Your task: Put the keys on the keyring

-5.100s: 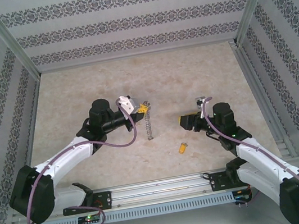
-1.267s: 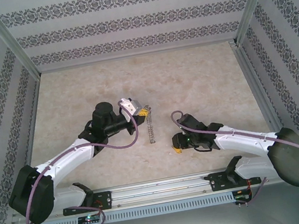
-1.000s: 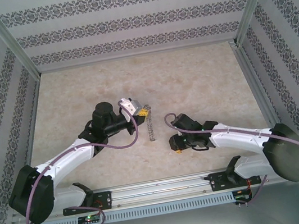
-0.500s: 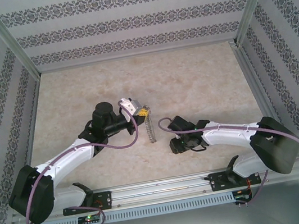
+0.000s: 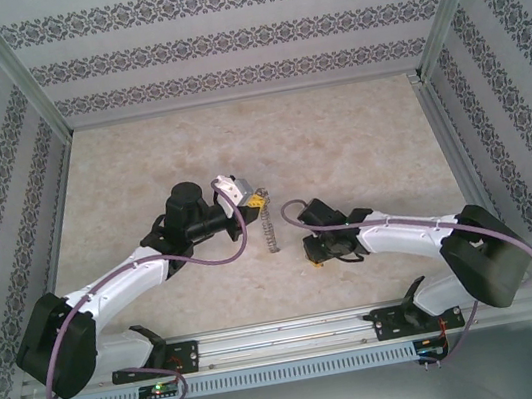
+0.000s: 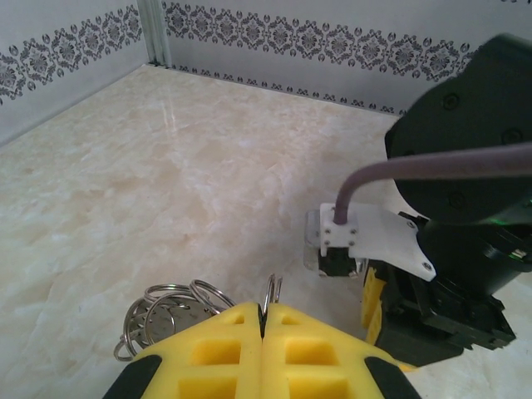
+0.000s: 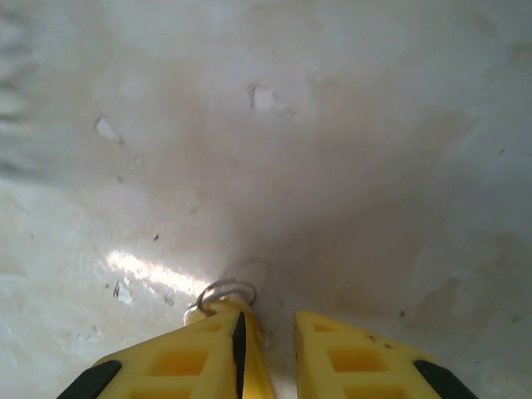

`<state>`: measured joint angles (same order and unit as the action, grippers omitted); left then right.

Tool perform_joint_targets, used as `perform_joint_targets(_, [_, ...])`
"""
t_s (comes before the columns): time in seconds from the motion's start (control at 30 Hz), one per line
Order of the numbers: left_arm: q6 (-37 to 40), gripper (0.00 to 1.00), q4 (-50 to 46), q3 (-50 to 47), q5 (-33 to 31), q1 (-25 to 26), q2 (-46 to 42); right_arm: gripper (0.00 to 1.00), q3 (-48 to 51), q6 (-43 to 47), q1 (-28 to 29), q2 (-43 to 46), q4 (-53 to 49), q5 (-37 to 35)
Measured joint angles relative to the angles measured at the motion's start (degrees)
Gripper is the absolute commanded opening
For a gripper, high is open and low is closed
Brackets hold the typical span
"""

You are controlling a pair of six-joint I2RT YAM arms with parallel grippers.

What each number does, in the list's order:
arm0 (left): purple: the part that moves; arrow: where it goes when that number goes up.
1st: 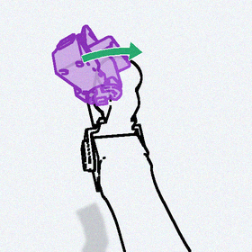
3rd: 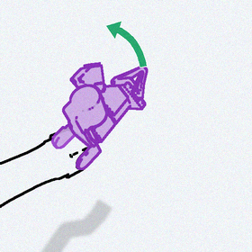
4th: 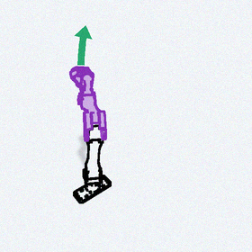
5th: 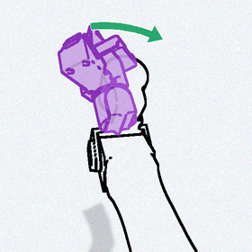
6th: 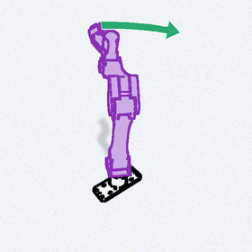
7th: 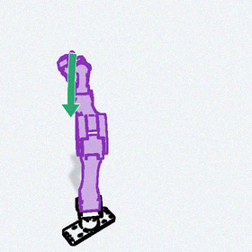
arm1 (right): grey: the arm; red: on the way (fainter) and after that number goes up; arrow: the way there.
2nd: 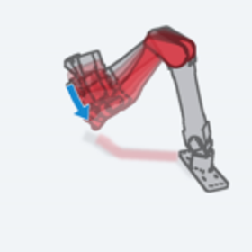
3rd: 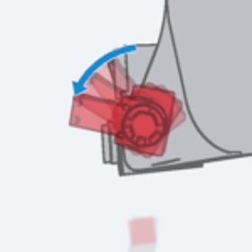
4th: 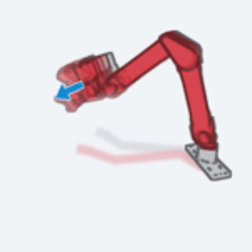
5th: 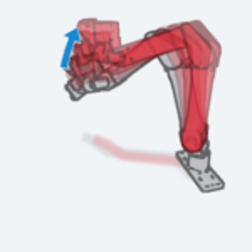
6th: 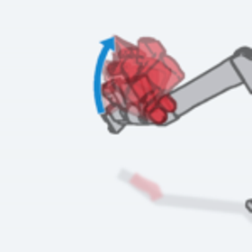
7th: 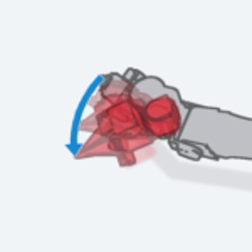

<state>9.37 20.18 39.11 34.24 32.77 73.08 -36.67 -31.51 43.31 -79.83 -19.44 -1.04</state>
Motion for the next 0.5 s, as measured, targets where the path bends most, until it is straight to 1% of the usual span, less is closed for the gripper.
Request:
perform_joint_targets(0.17, [0.00,0.00,0.00,0.00,-0.02,0.17,0.00,0.23,-0.52,-0.17,-1.11,0.02,0.72,-0.22])
perform_joint_targets(0.27, [0.00,0.00,0.00,0.00,0.00,0.17,0.00,0.29,-0.74,-1.44,-1.18,0.37,0.63,-0.09])
perform_joint_targets(0.37, [0.02,0.00,0.00,0.00,0.00,0.17,0.00,0.37,-0.81,-3.52,-1.05,1.86,0.39,0.00])
perform_joint_targets(0.5, [0.02,0.00,0.00,0.00,-0.02,0.17,-0.02,0.39,-0.85,-6.51,0.94,3.21,0.33,-0.76])
